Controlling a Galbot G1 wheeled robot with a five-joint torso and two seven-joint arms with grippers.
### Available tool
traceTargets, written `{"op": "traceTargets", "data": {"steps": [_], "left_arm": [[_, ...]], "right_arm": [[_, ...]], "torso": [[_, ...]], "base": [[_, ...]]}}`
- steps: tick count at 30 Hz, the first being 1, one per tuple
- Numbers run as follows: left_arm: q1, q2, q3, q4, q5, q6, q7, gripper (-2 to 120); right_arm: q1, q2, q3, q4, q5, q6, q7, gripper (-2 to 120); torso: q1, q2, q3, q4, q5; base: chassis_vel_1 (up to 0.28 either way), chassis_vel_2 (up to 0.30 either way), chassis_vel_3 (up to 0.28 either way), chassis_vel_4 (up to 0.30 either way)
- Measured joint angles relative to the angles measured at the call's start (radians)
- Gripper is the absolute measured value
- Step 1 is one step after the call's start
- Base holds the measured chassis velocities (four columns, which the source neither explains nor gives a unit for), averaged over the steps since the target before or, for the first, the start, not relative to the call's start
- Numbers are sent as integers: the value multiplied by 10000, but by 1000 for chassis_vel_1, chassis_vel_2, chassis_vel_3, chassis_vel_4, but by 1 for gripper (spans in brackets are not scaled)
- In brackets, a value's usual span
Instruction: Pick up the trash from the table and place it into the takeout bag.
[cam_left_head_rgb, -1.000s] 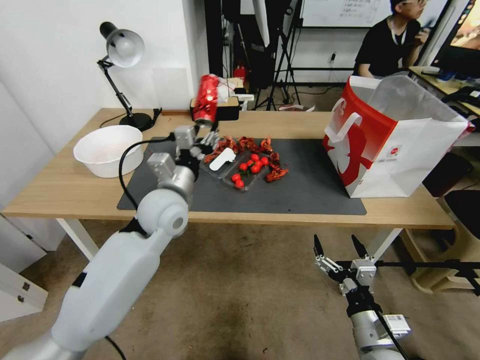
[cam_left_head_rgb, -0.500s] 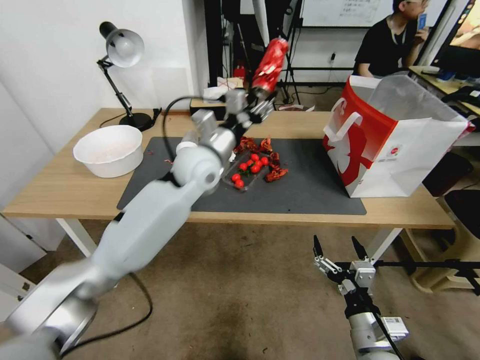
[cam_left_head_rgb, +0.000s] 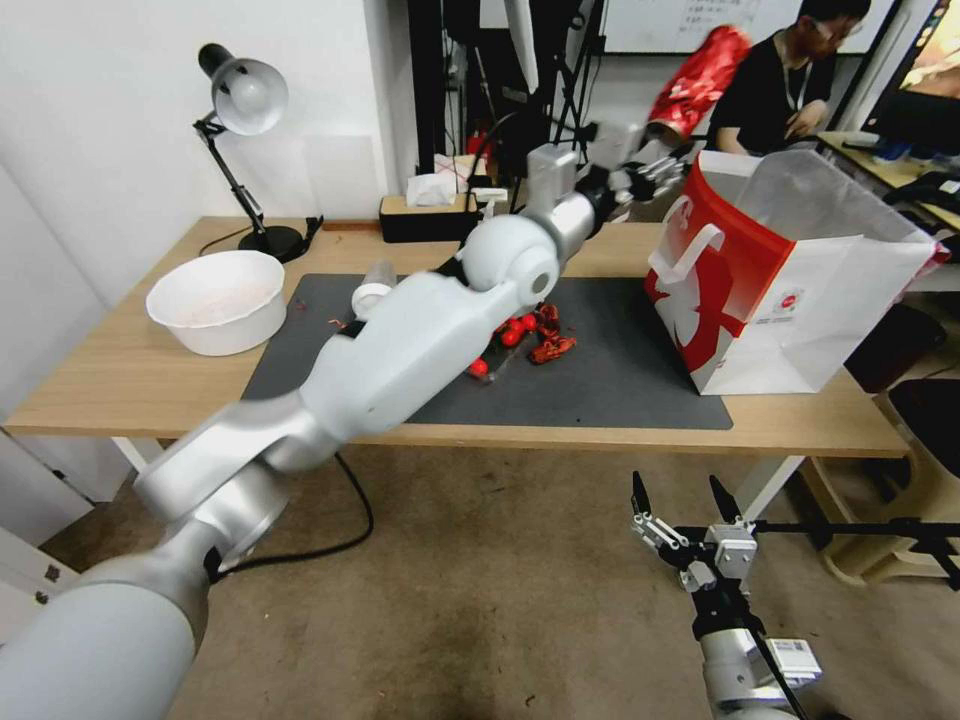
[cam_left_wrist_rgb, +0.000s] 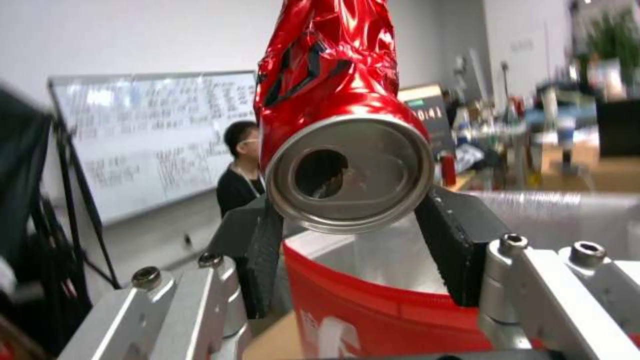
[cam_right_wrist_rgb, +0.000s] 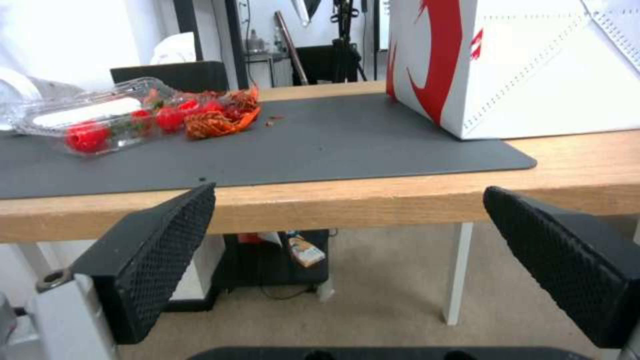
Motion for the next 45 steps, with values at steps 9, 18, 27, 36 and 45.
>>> {"op": "traceTargets", "data": {"steps": [9, 18, 27, 36, 45], "left_arm": [[-907, -196, 856, 938, 2771, -586, 1179, 47], [-1951, -839, 1309, 2067, 7259, -1178, 2571, 47], [-2365, -1132, 1644, 2559, 9824, -1657, 2838, 47], [-2221, -1206, 1810, 2669, 10728, -1787, 2816, 47], [-2039, -1110, 1758, 2514, 10339, -1709, 2495, 74]], "right_arm": [[-27, -7, 11, 15, 2, 70, -5, 100], [1, 23, -17, 107, 60, 71, -18, 100], [-6, -18, -14, 41, 122, 111, -25, 100], [41, -54, -4, 2, 179, 118, -29, 100], [78, -91, -21, -69, 209, 119, -39, 100]], "torso": [[1, 0, 0, 1, 0], [0, 0, -2, 1, -1], [1, 0, -1, 0, 0], [1, 0, -1, 0, -1], [0, 0, -1, -1, -1]], "base": [[0, 0, 0, 0], [0, 0, 0, 0], [0, 0, 0, 0], [0, 0, 0, 0], [0, 0, 0, 0]]}}
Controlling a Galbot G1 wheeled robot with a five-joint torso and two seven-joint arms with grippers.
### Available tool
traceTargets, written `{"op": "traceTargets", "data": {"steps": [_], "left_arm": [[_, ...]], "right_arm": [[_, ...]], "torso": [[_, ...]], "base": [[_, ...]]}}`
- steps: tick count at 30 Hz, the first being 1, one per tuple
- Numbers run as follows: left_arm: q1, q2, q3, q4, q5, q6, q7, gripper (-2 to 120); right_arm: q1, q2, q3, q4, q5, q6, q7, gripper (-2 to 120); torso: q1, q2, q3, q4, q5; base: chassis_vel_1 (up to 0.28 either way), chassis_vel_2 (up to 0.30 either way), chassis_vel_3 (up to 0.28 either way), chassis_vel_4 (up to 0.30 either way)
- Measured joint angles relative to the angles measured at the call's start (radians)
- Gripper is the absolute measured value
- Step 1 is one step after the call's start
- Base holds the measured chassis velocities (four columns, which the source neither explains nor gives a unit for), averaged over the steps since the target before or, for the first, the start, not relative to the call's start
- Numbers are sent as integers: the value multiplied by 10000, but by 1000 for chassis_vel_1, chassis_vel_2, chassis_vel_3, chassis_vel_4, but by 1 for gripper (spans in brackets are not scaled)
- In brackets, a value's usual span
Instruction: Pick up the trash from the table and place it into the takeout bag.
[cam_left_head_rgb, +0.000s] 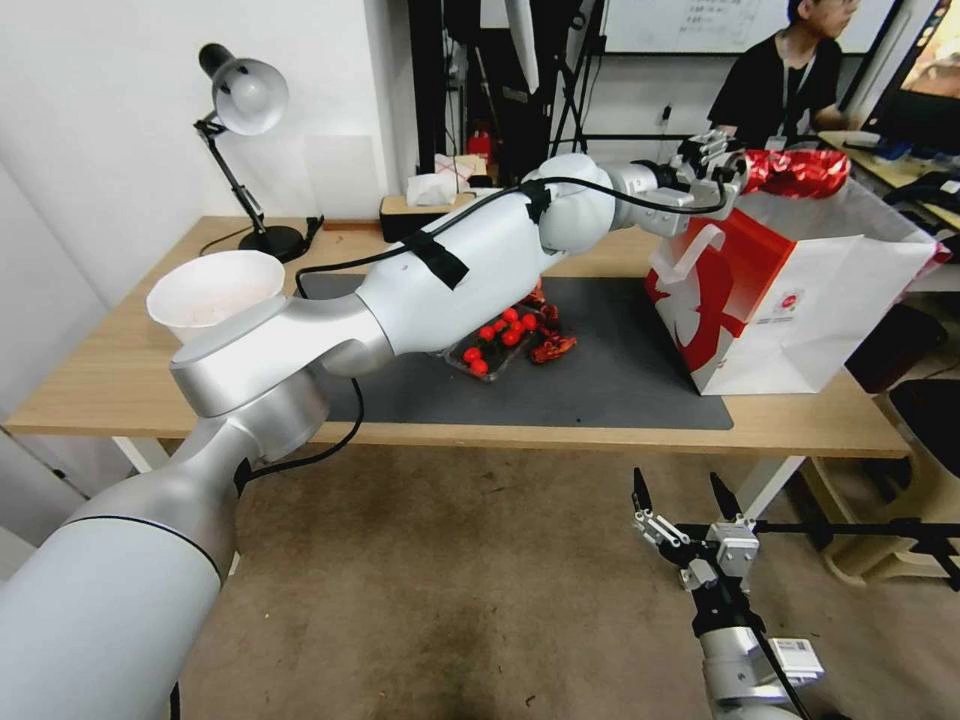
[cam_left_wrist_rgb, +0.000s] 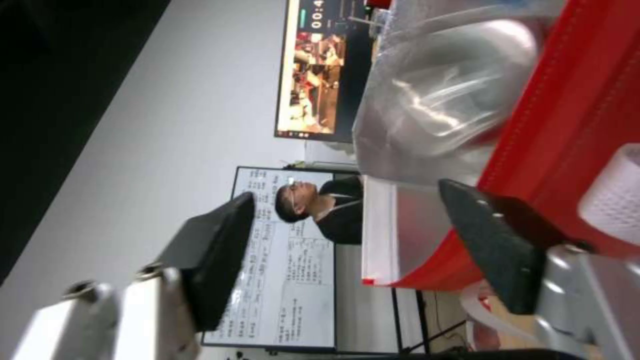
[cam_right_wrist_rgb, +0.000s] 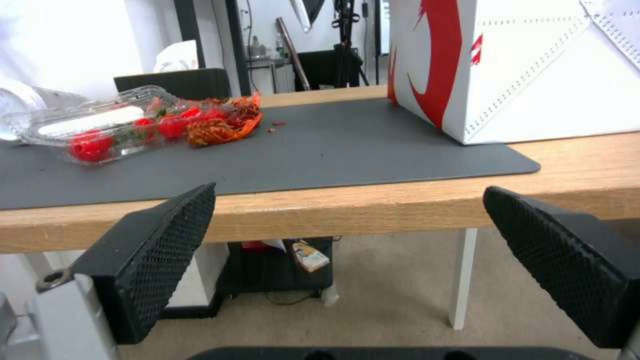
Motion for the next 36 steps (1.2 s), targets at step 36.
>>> {"op": "traceTargets", "data": {"steps": [36], "left_arm": [[6753, 4634, -4899, -6691, -8739, 4454, -4874, 100]], "right_arm": [[178, -152, -187, 20, -17, -198, -13, 100]], "torso": [[-1, 1, -1, 1, 0]], "base": [[0, 0, 0, 0]]}}
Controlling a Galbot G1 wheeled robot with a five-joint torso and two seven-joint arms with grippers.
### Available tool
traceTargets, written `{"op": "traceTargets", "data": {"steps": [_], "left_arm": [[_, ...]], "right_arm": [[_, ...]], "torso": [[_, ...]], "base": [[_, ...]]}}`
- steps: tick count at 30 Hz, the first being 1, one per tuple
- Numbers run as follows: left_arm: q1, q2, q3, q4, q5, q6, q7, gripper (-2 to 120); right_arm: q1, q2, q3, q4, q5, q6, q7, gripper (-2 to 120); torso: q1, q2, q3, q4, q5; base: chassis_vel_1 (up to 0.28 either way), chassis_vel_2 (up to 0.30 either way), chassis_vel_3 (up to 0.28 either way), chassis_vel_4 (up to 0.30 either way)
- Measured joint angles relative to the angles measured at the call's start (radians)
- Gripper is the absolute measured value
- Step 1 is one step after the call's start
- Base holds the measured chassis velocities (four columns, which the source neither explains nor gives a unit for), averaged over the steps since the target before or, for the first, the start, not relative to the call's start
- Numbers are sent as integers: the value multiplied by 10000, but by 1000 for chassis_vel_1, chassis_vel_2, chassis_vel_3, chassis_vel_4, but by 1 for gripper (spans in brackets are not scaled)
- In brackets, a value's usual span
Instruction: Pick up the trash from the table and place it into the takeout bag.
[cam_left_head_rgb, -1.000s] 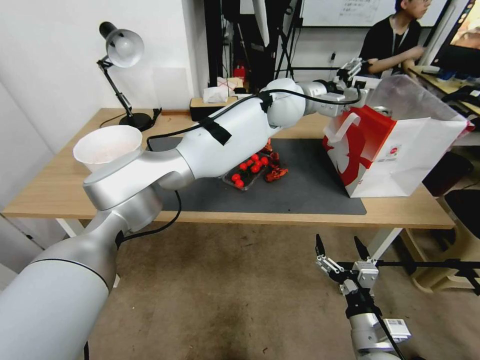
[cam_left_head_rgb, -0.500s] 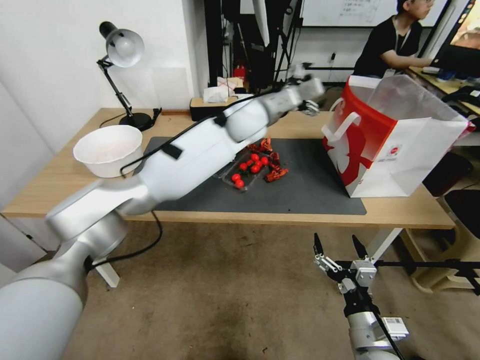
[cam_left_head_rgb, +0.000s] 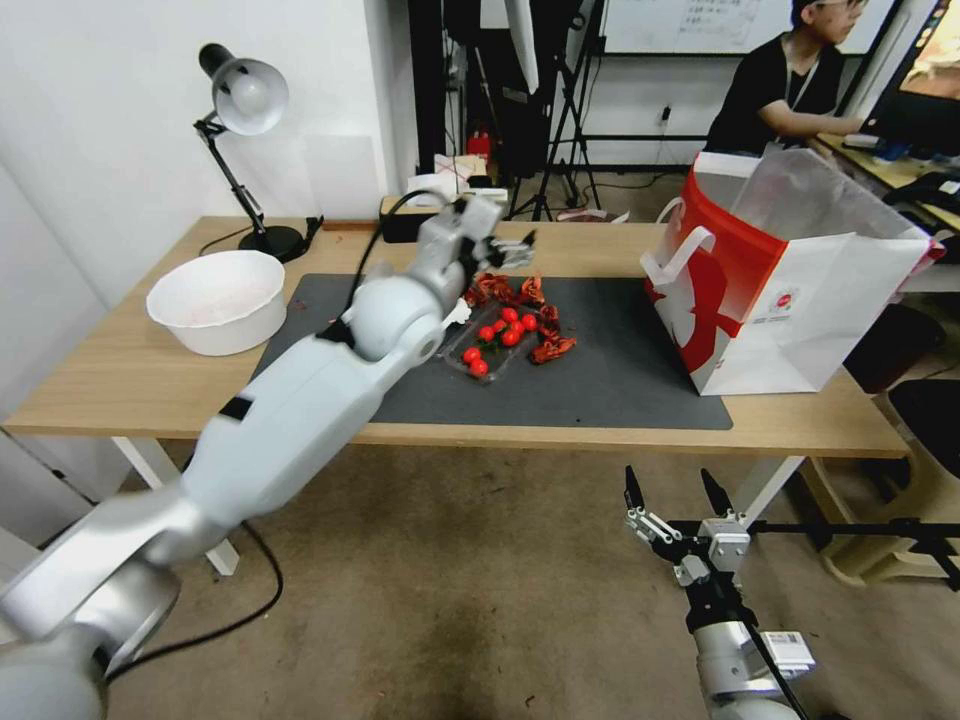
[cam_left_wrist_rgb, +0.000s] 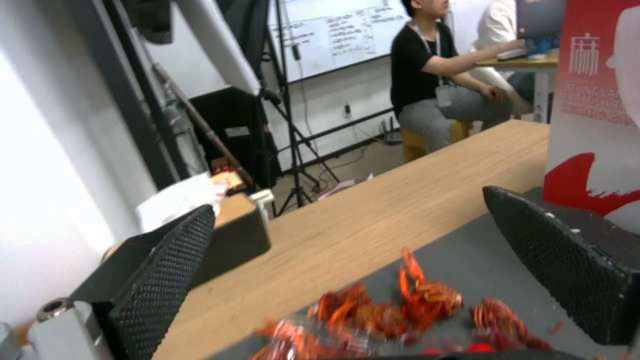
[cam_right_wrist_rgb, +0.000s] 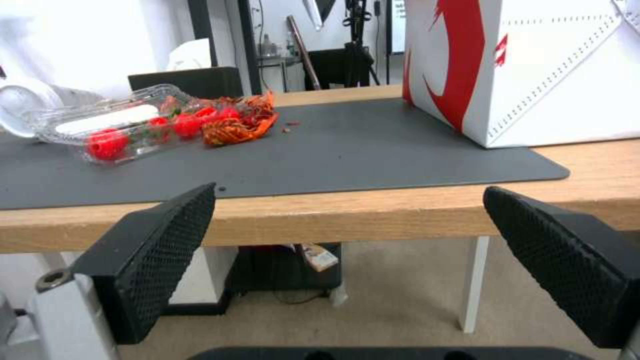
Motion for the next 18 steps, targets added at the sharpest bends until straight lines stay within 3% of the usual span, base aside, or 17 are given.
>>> {"op": "traceTargets", "data": {"steps": [4, 8, 9, 13, 18], "left_arm": [[1092, 227, -819, -736, 2, 39, -627, 100], [2539, 320, -1981, -1451, 535, 17, -1810, 100], [2539, 320, -1981, -1451, 535, 17, -1810, 100], [3508, 328, -2605, -1939, 919, -40, -2793, 100], [4077, 323, -2838, -2185, 1295, -53, -3119, 100]], "right_arm": [[58, -7, -60, 0, -28, -59, 1, 100], [88, 25, -181, -44, -104, -78, 5, 100], [88, 25, -181, -44, -104, -78, 5, 100], [94, 13, -209, -55, -124, -86, 8, 100], [76, -4, -211, -24, -126, -89, 8, 100]], "torso": [[-1, 0, 0, -1, 2], [0, 0, 0, 1, 0], [0, 0, 0, 1, 0], [-1, 0, 0, -1, 0], [0, 0, 1, -2, 0]], "base": [[0, 0, 0, 0], [0, 0, 0, 0], [0, 0, 0, 0], [0, 0, 0, 0], [0, 0, 0, 0]]}}
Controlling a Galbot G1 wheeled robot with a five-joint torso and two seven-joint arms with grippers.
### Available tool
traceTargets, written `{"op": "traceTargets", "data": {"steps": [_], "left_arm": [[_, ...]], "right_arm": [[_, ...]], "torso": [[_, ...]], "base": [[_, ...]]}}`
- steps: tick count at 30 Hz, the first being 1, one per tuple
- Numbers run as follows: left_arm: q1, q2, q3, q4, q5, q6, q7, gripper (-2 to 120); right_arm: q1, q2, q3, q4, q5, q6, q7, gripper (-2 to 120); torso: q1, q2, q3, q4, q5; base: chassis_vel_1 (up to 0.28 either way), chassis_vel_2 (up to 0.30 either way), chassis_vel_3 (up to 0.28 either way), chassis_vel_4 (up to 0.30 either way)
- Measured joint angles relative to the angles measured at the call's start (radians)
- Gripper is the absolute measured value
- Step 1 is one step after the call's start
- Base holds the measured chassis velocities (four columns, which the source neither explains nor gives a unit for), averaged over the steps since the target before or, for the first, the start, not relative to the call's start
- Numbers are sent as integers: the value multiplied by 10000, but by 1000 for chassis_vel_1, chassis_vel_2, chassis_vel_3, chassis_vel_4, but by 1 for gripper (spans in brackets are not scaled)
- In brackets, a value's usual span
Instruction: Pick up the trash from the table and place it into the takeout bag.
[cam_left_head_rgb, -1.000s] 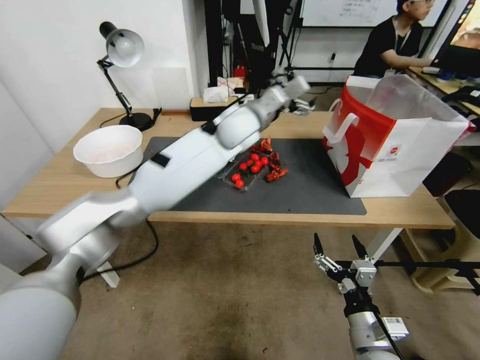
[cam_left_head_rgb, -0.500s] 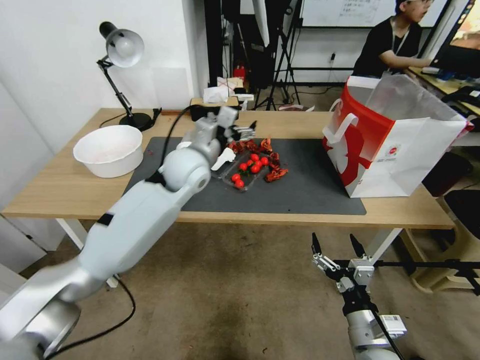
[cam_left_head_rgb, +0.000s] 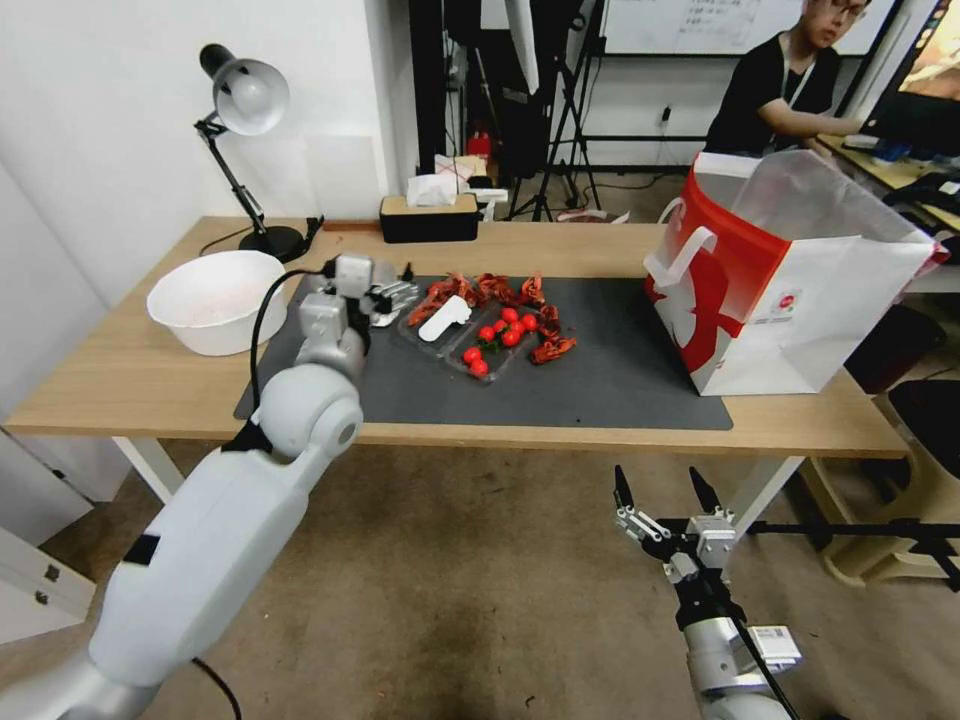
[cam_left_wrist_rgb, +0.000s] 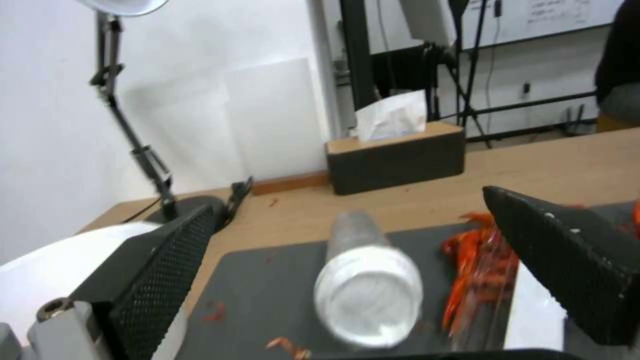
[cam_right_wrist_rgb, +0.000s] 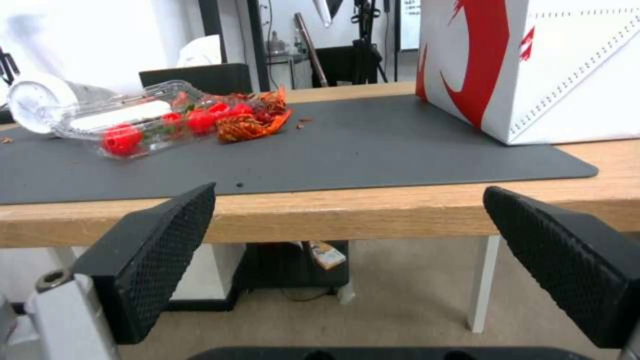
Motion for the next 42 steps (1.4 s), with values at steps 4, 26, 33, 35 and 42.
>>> {"op": "traceTargets", "data": {"steps": [4, 26, 33, 35, 42], "left_arm": [[549, -25, -190, -224, 217, 59, -125, 100], [4199, -552, -1537, -1709, 1127, -570, 442, 100], [5123, -838, -1862, -1860, 1191, -1245, 922, 100], [5311, -928, -1925, -1860, 1193, -1475, 1033, 100], [5387, -1012, -1993, -1797, 1150, -1685, 1158, 100]], "right_arm": [[-43, -1, 2, 38, 1, 0, 0, 100], [-75, -73, -10, 72, 15, 112, -45, 100], [-25, -130, -16, -6, 45, 112, -49, 100], [-11, -133, -29, -33, 54, 112, -50, 100], [-7, -130, -49, -55, 63, 112, -56, 100]], "torso": [[0, 0, 0, 2, -1], [0, 0, 0, 3, 1], [0, 0, 1, 2, -1], [0, 0, 1, 1, 2], [0, 0, 1, 0, 1]], "base": [[0, 0, 0, 0], [0, 0, 0, 0], [0, 0, 0, 0], [0, 0, 0, 0], [0, 0, 0, 0]]}}
